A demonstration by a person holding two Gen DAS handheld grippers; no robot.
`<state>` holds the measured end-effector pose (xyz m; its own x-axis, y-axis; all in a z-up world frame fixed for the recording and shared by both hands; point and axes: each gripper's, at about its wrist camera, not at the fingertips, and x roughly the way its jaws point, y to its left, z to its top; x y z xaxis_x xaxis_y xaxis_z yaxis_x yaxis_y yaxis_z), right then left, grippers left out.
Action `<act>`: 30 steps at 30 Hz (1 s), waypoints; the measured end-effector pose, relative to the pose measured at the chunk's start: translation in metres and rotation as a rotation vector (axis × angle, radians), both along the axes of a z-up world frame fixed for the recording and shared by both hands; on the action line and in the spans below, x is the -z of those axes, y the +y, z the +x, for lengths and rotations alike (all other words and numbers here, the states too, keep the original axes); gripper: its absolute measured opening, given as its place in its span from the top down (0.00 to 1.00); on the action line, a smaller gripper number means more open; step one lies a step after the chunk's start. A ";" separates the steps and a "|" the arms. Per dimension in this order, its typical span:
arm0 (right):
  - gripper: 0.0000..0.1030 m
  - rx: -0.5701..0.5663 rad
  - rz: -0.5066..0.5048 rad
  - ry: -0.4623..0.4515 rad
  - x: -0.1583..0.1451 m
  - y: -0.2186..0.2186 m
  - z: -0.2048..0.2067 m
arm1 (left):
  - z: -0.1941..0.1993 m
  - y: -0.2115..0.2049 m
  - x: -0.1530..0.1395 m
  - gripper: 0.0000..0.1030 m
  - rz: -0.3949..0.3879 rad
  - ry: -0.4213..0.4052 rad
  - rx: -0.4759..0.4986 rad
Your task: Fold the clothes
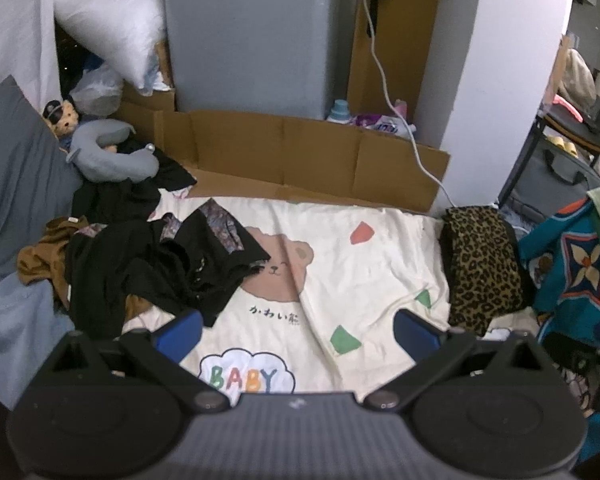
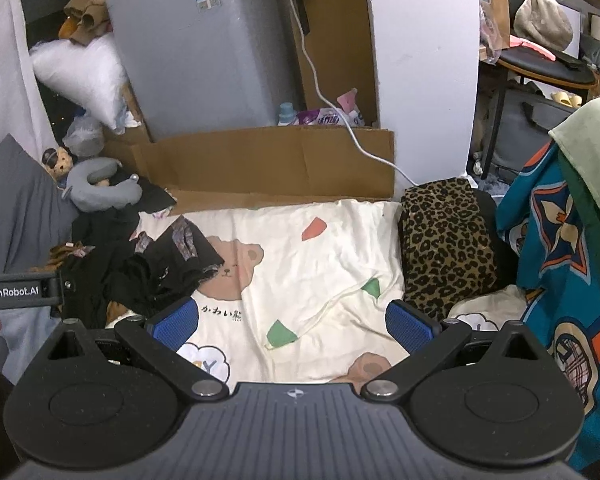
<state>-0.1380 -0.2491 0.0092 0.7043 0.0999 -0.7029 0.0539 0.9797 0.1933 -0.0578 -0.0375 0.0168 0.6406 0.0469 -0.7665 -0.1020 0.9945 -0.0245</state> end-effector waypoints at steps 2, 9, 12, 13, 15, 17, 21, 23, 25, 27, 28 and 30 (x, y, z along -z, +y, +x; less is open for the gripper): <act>0.00 -0.002 0.001 0.000 0.002 0.002 -0.002 | -0.002 0.000 0.004 0.00 -0.001 0.001 0.004; 0.00 -0.002 -0.010 0.014 0.009 0.005 -0.001 | -0.007 -0.005 0.014 0.00 0.035 -0.006 0.015; 0.00 -0.004 -0.012 0.026 0.014 0.006 0.000 | -0.008 -0.006 0.018 0.00 0.041 -0.001 0.014; 0.00 -0.003 -0.016 0.027 0.015 0.006 0.001 | -0.009 -0.006 0.019 0.00 0.041 0.001 0.014; 0.00 0.000 -0.014 0.029 0.016 0.006 0.001 | -0.010 -0.006 0.022 0.00 0.047 0.007 0.018; 0.00 0.004 -0.007 0.031 0.017 0.005 0.001 | -0.010 -0.008 0.024 0.00 0.053 0.015 0.026; 0.00 -0.003 -0.024 0.032 0.019 0.008 0.001 | -0.012 -0.011 0.027 0.00 0.051 0.020 0.045; 0.00 -0.010 -0.023 0.037 0.021 0.009 0.001 | -0.014 -0.012 0.028 0.01 0.042 0.009 0.055; 0.00 -0.014 -0.021 0.043 0.022 0.010 0.001 | -0.014 -0.014 0.029 0.02 0.049 0.005 0.058; 0.00 -0.016 -0.020 0.045 0.024 0.010 0.001 | -0.014 -0.015 0.030 0.02 0.052 0.015 0.055; 0.00 -0.018 -0.021 0.047 0.024 0.010 0.002 | -0.014 -0.014 0.031 0.02 0.041 0.019 0.055; 0.00 -0.020 -0.020 0.054 0.025 0.010 0.003 | -0.014 -0.013 0.032 0.02 0.022 0.027 0.054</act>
<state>-0.1347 -0.2390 -0.0161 0.6631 0.0991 -0.7420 0.0437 0.9844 0.1705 -0.0718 -0.0503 -0.0148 0.6219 0.0293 -0.7826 -0.0483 0.9988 -0.0010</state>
